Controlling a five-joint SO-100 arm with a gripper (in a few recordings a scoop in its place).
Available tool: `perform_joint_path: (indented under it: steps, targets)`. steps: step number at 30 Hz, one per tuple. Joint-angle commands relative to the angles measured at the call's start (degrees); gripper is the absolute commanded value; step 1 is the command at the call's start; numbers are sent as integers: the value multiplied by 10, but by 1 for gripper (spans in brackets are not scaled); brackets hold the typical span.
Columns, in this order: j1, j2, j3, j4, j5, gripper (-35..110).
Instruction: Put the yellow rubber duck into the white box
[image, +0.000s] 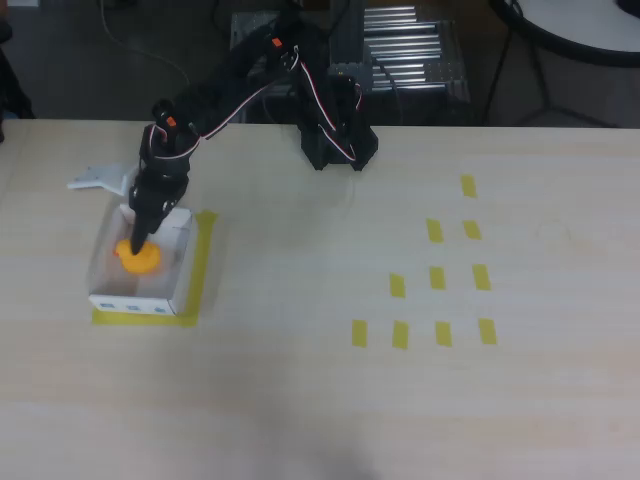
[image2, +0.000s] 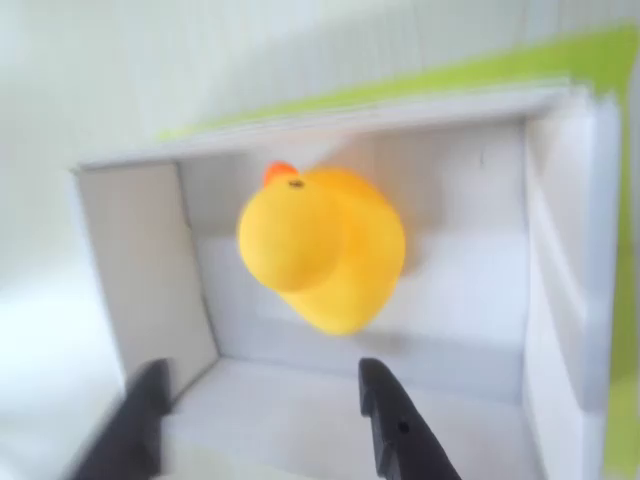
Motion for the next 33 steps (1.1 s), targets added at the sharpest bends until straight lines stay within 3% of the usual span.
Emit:
perform_joint_path:
  steps: [1,5,8,16,23,33]
  targets:
    - [-54,146,-164,171,107,7]
    - [-157,329,-254,267,273,1]
    - [-268,487,-193,291,331,0]
    - [-550,901,370,171,416,0]
    - [-547,1045,710,144,477,0]
    - [-533,1112,813,187,514,0]
